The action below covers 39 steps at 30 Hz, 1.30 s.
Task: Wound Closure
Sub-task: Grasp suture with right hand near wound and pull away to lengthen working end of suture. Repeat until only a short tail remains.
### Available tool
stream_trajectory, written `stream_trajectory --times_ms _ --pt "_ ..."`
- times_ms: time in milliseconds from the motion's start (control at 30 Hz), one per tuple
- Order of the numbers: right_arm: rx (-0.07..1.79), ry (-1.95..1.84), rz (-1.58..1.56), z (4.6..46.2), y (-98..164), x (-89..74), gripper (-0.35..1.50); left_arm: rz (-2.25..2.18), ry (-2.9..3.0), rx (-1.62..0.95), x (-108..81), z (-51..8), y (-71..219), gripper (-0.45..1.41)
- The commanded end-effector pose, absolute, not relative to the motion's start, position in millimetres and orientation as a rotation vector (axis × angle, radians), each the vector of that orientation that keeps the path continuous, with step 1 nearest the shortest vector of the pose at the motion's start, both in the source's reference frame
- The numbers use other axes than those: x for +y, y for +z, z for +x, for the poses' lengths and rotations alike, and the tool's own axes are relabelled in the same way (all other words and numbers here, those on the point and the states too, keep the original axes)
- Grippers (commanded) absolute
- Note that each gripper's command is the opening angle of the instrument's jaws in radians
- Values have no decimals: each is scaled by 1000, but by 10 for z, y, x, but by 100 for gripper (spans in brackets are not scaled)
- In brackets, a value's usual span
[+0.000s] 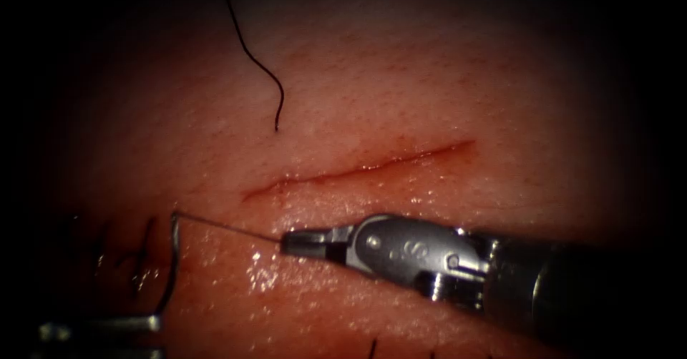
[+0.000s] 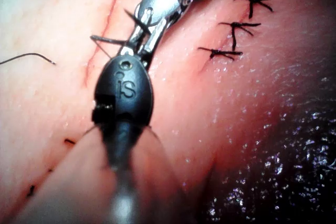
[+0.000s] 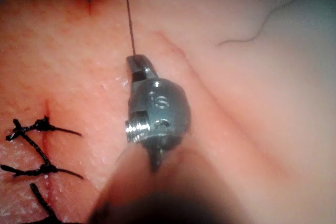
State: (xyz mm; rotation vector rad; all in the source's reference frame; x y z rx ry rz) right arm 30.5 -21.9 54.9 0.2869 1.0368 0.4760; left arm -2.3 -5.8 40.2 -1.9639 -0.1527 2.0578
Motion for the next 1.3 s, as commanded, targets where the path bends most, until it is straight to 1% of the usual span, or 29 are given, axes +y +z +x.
stream_trajectory --times_ms 33,300,667,833,900,967,1000,1033,1133,1200,1300 --pt "1030 524 307 311 546 -220 -35 -1969 2057 -152 -58 -29 408 -45" --pt "1002 563 362 308 526 -238 -35 -2017 2071 -172 -77 -48 413 -45" --pt "1011 565 428 272 459 -294 -35 -2010 2127 -203 -91 -54 422 -45" --pt "1032 557 454 273 433 -313 -35 -1983 2149 -212 -94 -54 422 -45" --pt "1090 466 417 277 430 -311 -35 -1960 2159 -200 -94 -53 422 -45" --pt "1130 365 335 281 431 -307 54 -1932 2170 -189 -91 -48 421 -45" --pt "1137 340 311 282 433 -304 84 -1919 2175 -185 -89 -45 421 -45" --pt "1146 311 283 283 435 -299 105 -1898 2177 -173 -86 -39 419 -45" --pt "1174 265 227 283 442 -284 130 -1855 2172 -110 -76 -21 415 -45" --pt "1186 248 202 281 446 -272 133 -1837 2167 -68 -69 -9 414 -45" --pt "1184 220 165 281 454 -251 131 -1818 2162 15 -58 8 411 -45"
